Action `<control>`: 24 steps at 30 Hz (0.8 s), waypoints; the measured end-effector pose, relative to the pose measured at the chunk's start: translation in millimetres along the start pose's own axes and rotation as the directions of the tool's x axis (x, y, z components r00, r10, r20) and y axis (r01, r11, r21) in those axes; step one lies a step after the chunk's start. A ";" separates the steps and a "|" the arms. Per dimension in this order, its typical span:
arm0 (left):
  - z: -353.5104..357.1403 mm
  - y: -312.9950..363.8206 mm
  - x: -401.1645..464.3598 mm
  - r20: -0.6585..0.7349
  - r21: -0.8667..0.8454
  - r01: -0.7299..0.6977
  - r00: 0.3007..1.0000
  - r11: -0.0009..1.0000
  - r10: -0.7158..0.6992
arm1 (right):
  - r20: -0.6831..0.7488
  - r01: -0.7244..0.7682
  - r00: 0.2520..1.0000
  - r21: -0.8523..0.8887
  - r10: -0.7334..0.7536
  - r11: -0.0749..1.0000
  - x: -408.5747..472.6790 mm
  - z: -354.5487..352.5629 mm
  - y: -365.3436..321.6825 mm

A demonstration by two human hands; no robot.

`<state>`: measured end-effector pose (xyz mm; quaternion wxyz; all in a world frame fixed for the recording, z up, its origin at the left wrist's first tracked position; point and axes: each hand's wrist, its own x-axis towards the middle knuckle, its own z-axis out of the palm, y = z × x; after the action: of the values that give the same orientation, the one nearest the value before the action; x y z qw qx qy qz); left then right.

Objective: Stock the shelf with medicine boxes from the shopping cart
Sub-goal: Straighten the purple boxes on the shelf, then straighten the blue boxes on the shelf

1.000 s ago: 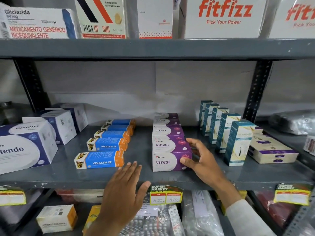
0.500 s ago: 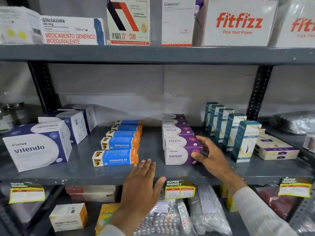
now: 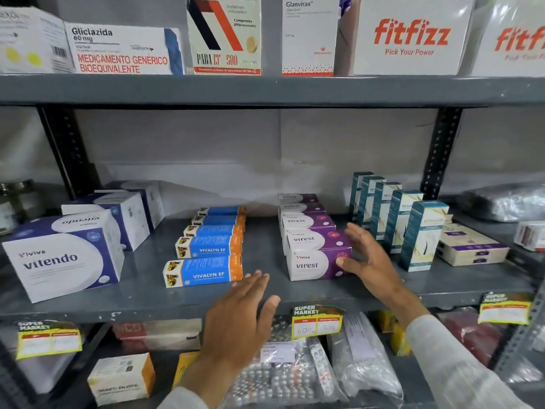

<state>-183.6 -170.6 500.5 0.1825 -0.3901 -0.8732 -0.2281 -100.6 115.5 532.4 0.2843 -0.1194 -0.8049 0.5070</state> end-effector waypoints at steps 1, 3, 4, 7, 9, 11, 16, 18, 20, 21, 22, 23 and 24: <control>-12.3 -8.7 -5.3 -0.055 -0.039 0.004 0.998 0.999 -0.006 | -0.109 0.041 0.993 -0.010 -0.042 0.999 -3.3 3.4 -5.3; -35.6 -38.6 -17.1 -0.205 -0.075 0.044 0.977 0.996 -0.059 | -0.387 0.170 0.904 -0.060 -0.180 0.984 -13.4 16.5 -23.0; -46.6 -57.6 -23.0 -0.255 -0.073 0.087 0.962 0.994 -0.103 | -0.481 0.233 0.840 -0.096 -0.250 0.968 -19.1 26.7 -35.2; -72.7 -115.0 -37.8 -0.255 0.018 0.251 0.937 0.968 -0.238 | -0.420 0.357 0.814 -0.180 -0.400 0.916 -29.4 74.6 -73.8; -77.6 -147.1 -45.1 -0.208 0.104 0.289 0.942 0.952 -0.263 | -0.189 0.364 0.898 -0.189 -0.398 0.912 -27.4 117.4 -88.8; -74.2 -170.1 -49.8 -0.157 0.171 0.266 0.958 0.949 -0.240 | 0.039 0.361 0.931 -0.261 -0.364 0.895 -20.8 158.2 -93.9; -57.0 -201.0 -52.3 -0.082 0.264 0.160 0.986 0.951 -0.143 | 0.218 0.315 0.947 -0.496 -0.235 0.809 2.1 206.2 -74.2; -54.4 -204.4 -51.9 -0.096 0.240 0.157 0.986 0.958 -0.138 | 0.192 0.312 0.950 -0.524 -0.247 0.793 3.0 211.8 -66.0; -52.6 -205.2 -51.8 -0.092 0.224 0.158 0.986 0.962 -0.140 | 0.138 0.302 0.953 -0.526 -0.271 0.795 2.8 217.1 -62.9; -51.6 -205.7 -51.9 -0.091 0.216 0.160 0.985 0.963 -0.143 | 0.117 0.292 0.955 -0.528 -0.273 0.797 3.5 219.9 -63.2; -50.8 -206.4 -51.9 -0.093 0.205 0.163 0.985 0.965 -0.146 | 0.102 0.280 0.958 -0.536 -0.268 0.796 4.9 222.8 -63.8; -50.3 -206.9 -52.0 -0.098 0.195 0.164 0.984 0.967 -0.147 | 0.093 0.270 0.960 -0.545 -0.263 0.794 6.3 225.6 -64.5; -50.1 -207.0 -52.1 -0.103 0.189 0.165 0.984 0.968 -0.147 | 0.085 0.261 0.962 -0.551 -0.258 0.792 7.5 228.2 -65.1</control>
<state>-302.1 -351.3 463.1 0.2402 -0.2898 -0.9104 -0.1716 -232.5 -81.4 518.4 0.3017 -0.0841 -0.9269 0.2066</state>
